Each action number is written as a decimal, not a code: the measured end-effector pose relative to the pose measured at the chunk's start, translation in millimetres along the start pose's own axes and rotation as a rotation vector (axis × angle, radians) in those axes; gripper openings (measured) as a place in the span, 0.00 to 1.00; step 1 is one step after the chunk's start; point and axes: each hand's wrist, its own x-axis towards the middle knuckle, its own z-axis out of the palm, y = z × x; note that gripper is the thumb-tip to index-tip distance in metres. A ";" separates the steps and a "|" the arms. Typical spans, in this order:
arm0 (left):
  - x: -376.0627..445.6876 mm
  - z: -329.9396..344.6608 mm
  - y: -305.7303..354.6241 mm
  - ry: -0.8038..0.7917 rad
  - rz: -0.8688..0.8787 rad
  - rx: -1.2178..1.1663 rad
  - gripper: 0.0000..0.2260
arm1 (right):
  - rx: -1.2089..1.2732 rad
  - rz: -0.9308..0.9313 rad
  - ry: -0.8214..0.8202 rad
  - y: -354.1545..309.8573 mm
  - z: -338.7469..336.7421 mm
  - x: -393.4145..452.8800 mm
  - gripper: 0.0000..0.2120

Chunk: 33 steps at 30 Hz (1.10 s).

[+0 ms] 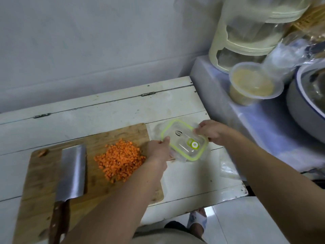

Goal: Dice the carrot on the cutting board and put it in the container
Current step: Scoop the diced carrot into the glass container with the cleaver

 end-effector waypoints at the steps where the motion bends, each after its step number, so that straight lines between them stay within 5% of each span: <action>1: -2.7 -0.8 3.0 -0.009 -0.017 0.010 0.19 | -0.002 -0.002 0.064 0.2 2.7 1.0 0.08; 6: -22.7 -6.0 26.4 -0.084 -0.093 -0.073 0.11 | -0.009 -0.024 0.226 -14.9 2.7 -20.3 0.12; 12: -16.7 -33.0 99.6 -0.076 0.232 -0.113 0.13 | 0.506 -0.254 0.160 -95.0 -13.7 -40.8 0.15; 14: -13.0 -63.3 101.9 0.030 0.302 0.083 0.14 | 0.253 -0.405 0.338 -121.7 -0.3 -27.3 0.12; 17: -14.0 -111.9 75.8 0.091 0.390 0.234 0.14 | -0.521 -0.556 0.539 -133.1 33.9 3.0 0.07; 20: -21.0 -155.3 39.0 0.204 0.421 0.327 0.11 | -0.901 -0.488 0.392 -114.5 63.1 33.4 0.13; 24: -44.7 -232.5 -19.8 0.416 0.389 0.548 0.09 | -1.055 -0.363 0.249 -112.8 84.3 53.9 0.15; 28: -56.2 -296.1 -82.2 0.685 0.141 0.865 0.22 | -0.784 -0.547 0.419 -128.2 123.1 11.3 0.15; 30: -53.6 -306.5 -98.2 0.611 0.031 0.919 0.23 | -0.528 -0.615 0.322 -119.9 168.3 -29.9 0.09; 33: -47.6 -314.2 -98.3 0.518 0.091 0.840 0.12 | -0.357 -0.569 0.070 -90.8 239.9 -87.4 0.07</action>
